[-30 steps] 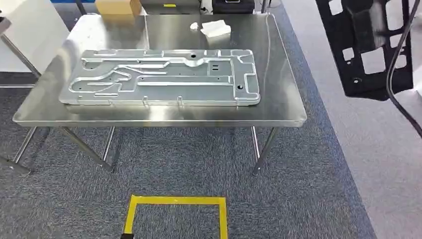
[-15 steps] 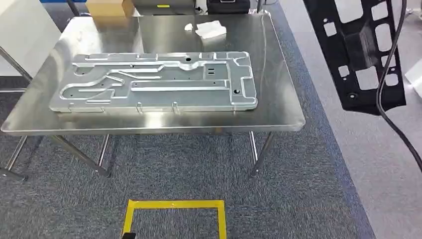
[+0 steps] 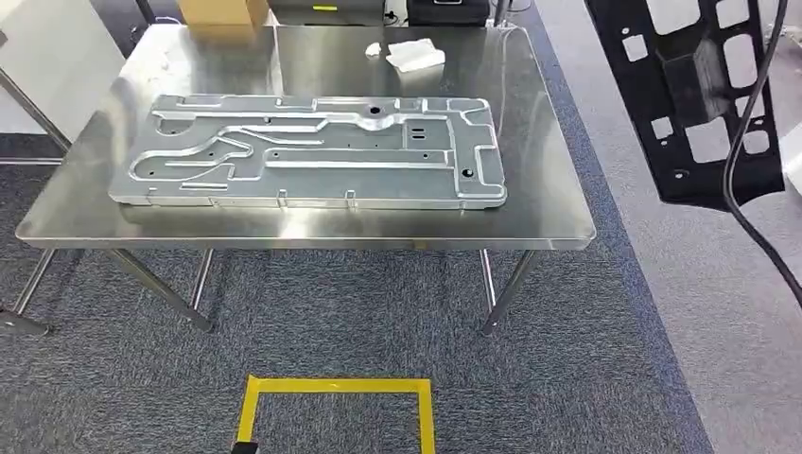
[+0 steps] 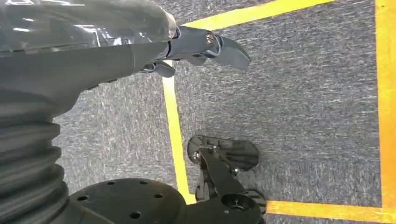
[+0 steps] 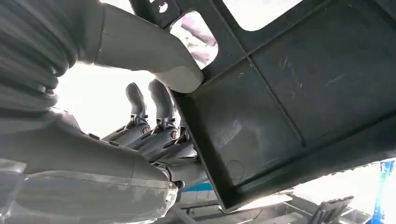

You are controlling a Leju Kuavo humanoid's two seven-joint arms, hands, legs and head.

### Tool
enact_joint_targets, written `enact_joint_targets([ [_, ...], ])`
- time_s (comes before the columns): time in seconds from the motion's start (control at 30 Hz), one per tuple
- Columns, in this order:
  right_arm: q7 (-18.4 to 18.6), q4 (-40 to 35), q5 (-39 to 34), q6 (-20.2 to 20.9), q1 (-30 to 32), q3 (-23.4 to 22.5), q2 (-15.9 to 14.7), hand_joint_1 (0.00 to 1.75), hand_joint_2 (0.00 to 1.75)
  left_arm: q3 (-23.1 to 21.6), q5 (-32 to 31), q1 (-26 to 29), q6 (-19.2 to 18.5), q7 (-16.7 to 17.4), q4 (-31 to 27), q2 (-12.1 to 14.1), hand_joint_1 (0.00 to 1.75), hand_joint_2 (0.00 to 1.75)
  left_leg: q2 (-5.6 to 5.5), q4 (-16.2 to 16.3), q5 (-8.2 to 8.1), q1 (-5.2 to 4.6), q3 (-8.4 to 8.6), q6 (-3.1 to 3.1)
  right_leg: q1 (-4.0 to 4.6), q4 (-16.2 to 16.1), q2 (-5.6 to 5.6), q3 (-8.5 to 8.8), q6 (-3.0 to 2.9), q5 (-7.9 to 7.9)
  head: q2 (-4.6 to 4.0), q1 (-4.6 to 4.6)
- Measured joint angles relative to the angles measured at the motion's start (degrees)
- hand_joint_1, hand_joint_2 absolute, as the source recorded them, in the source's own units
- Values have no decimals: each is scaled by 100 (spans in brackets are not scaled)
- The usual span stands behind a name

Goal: Take the parts from the cabinet and place them on the table.

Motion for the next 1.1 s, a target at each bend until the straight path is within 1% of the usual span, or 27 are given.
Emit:
enact_joint_targets([
  [0.13,0,0,-46,-4,22,22,0,175,175,0,-13,-5,0,92,0,11,0,175,0,2,5,-2,1,9,-1,-1,0,-3,10,6,0,0],
  [0.23,-22,0,-142,-24,81,31,-20,175,175,-2,-26,-3,42,96,0,13,0,175,2,2,8,-2,3,13,0,-1,0,-4,26,16,0,0],
  [0.43,-41,0,-175,-39,153,46,-83,175,175,-4,-26,4,76,94,0,13,0,175,8,1,13,-1,4,19,1,6,1,-10,32,19,0,0],
  [0.53,-159,0,-201,-66,218,55,-109,175,175,-11,-30,10,129,92,0,13,0,175,10,1,14,0,7,19,1,15,3,-10,32,19,0,0],
  [0.6,-214,-7,-302,-134,318,61,-109,175,175,-37,-37,7,160,96,0,13,0,175,14,0,14,0,10,19,1,17,7,-9,32,19,0,0],
  [0.67,-227,-44,-525,-390,499,48,-48,175,175,-87,-59,-5,179,125,0,13,0,175,19,-1,14,0,12,19,1,23,13,-9,32,20,0,0],
  [0.73,-258,-48,-678,-757,730,-7,143,175,175,-127,-129,-27,188,155,0,15,0,175,43,-2,13,0,22,19,0,30,33,-9,32,20,0,0],
  [0.83,-251,-46,-710,-1218,1159,-63,606,175,175,-149,-131,-113,195,232,0,15,0,175,74,-3,13,0,38,18,1,38,56,-8,31,20,0,0],
  [0.9,-225,-46,-695,-1410,1401,-83,927,175,175,-160,-129,-145,212,295,0,15,0,175,77,-4,13,0,40,17,1,51,56,-13,31,20,0,0],
  [0.97,-171,-39,-645,-1469,1544,-85,1276,175,175,-168,-107,-138,243,358,0,22,0,175,77,-6,15,2,43,16,5,55,56,-15,29,19,0,0],
  [1.1,-107,-33,-610,-1524,1787,-94,1880,175,175,-173,-48,-104,297,490,0,63,0,175,69,-9,24,7,35,1,9,65,51,-24,23,16,0,0],
])
